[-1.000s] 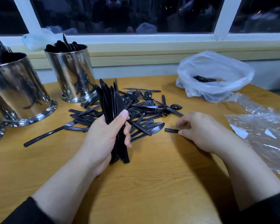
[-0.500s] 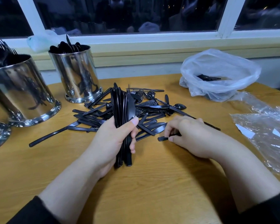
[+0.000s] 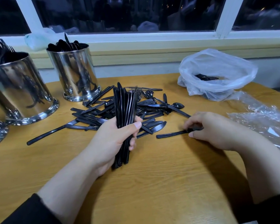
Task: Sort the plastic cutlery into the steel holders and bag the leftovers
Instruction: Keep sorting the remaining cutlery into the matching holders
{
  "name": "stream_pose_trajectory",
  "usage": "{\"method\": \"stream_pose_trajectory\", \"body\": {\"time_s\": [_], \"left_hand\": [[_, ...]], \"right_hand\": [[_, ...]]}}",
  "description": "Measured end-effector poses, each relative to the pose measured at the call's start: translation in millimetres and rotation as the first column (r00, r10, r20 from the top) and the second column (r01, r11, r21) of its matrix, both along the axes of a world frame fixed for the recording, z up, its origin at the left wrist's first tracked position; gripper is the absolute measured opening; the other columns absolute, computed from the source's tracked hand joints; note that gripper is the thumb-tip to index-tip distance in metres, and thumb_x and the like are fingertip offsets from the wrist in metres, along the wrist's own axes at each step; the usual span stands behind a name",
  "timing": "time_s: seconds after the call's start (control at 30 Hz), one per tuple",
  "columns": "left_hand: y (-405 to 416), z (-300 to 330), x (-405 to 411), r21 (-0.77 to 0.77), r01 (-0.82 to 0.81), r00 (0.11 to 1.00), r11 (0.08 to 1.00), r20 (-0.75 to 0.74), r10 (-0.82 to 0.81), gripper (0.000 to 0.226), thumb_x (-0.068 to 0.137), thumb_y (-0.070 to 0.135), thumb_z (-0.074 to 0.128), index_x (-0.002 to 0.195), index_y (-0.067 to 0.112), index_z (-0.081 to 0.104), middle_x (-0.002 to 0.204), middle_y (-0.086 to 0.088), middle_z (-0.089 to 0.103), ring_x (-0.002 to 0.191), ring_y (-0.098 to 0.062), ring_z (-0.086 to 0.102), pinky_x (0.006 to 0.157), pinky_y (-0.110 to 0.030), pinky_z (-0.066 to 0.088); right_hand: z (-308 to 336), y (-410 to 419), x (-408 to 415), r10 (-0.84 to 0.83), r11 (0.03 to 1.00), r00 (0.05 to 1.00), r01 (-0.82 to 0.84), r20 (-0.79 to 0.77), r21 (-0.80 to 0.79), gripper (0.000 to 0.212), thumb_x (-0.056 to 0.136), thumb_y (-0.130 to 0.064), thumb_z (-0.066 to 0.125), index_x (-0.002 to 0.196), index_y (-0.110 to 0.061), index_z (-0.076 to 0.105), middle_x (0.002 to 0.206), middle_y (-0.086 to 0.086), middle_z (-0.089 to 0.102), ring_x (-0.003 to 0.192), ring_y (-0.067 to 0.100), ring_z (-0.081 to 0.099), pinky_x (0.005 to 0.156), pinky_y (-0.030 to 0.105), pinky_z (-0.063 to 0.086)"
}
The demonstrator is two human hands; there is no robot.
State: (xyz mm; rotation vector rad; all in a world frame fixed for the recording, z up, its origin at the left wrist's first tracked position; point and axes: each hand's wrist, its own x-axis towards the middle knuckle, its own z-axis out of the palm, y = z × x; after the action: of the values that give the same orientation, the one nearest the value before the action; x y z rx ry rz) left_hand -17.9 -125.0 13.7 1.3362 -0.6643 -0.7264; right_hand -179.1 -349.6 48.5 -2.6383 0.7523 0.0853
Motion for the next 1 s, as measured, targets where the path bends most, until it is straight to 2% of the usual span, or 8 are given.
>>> {"method": "stream_pose_trajectory", "body": {"time_s": [0.17,0.33,0.47,0.6,0.67,0.73,0.8,1.0], "left_hand": [[0.2,2.8,-4.0,-0.007,0.046,0.999,0.999,-0.001,-0.046,0.020,0.097,0.028,0.063,0.109,0.013,0.064,0.069,-0.005,0.052,0.054,-0.022,0.047,0.050,-0.031,0.044],[1.1,2.6,-3.2,-0.018,0.063,0.997,0.998,-0.046,-0.063,0.022,0.089,0.035,0.067,0.104,0.020,0.069,0.068,-0.005,0.048,0.050,-0.020,0.042,0.050,-0.030,0.040],[1.6,2.8,-3.0,-0.007,0.064,0.997,0.998,-0.046,-0.064,0.029,0.090,0.034,0.067,0.112,0.016,0.065,0.069,-0.005,0.047,0.051,-0.020,0.041,0.050,-0.031,0.039],[3.2,3.0,-2.9,-0.006,0.071,0.996,0.997,-0.052,-0.071,0.031,0.090,0.034,0.068,0.115,0.016,0.066,0.069,-0.005,0.048,0.052,-0.020,0.042,0.050,-0.032,0.040],[3.1,3.0,-3.0,-0.004,0.072,0.996,0.997,-0.053,-0.073,0.032,0.091,0.034,0.067,0.116,0.015,0.065,0.070,-0.006,0.048,0.052,-0.020,0.042,0.051,-0.032,0.040],[2.6,2.6,-3.3,-0.004,0.074,0.996,0.997,-0.052,-0.074,0.032,0.092,0.033,0.067,0.118,0.014,0.065,0.070,-0.006,0.048,0.052,-0.020,0.042,0.050,-0.032,0.040],[2.5,2.5,-3.7,-0.002,0.075,0.996,0.997,-0.052,-0.075,0.033,0.092,0.033,0.067,0.118,0.014,0.064,0.070,-0.006,0.047,0.052,-0.020,0.042,0.050,-0.032,0.040],[2.9,1.3,-2.3,-0.012,0.075,0.994,0.997,-0.072,-0.076,0.034,0.089,0.033,0.068,0.117,0.015,0.065,0.070,-0.006,0.047,0.052,-0.020,0.042,0.050,-0.032,0.039]], "right_hand": [[-7.4,-4.8,3.4,-0.013,1.000,1.000,0.014,0.018,-0.007,0.014,0.092,-0.029,0.071,0.087,-0.041,0.066,0.103,-0.020,0.056,0.099,0.009,0.055,0.094,0.036,0.043],[-8.2,-5.2,1.4,0.011,1.000,1.000,-0.011,-0.010,0.014,0.009,0.093,-0.033,0.070,0.087,-0.040,0.067,0.111,-0.020,0.054,0.107,0.012,0.052,0.099,0.039,0.043],[-6.2,-4.7,-1.6,0.005,1.000,0.998,-0.006,0.057,0.022,0.019,0.090,-0.029,0.074,0.092,-0.043,0.062,0.106,-0.022,0.056,0.102,0.006,0.055,0.102,0.041,0.043],[1.0,-8.4,-8.9,-0.003,1.000,1.000,0.003,-0.003,-0.008,0.023,0.094,-0.031,0.070,0.096,-0.052,0.060,0.113,-0.019,0.053,0.107,0.009,0.052,0.104,0.044,0.042],[1.6,-11.3,-12.0,-0.006,1.000,1.000,0.006,0.001,-0.004,0.023,0.094,-0.031,0.070,0.095,-0.052,0.062,0.114,-0.020,0.054,0.105,0.009,0.052,0.099,0.039,0.044],[0.4,-12.0,-12.8,-0.002,1.000,0.999,0.001,0.035,0.019,0.023,0.094,-0.028,0.071,0.094,-0.050,0.064,0.105,-0.021,0.056,0.094,0.002,0.053,0.083,0.025,0.044],[-1.6,-11.5,-10.9,0.001,0.999,0.999,-0.003,0.052,0.035,0.020,0.092,-0.026,0.073,0.093,-0.045,0.067,0.098,-0.018,0.059,0.085,0.002,0.055,0.070,0.019,0.041],[-3.0,-9.7,-8.7,0.001,0.994,0.997,-0.010,0.081,0.109,0.018,0.086,-0.027,0.079,0.089,-0.042,0.069,0.088,-0.013,0.060,0.076,0.003,0.057,0.067,0.018,0.042]]}}
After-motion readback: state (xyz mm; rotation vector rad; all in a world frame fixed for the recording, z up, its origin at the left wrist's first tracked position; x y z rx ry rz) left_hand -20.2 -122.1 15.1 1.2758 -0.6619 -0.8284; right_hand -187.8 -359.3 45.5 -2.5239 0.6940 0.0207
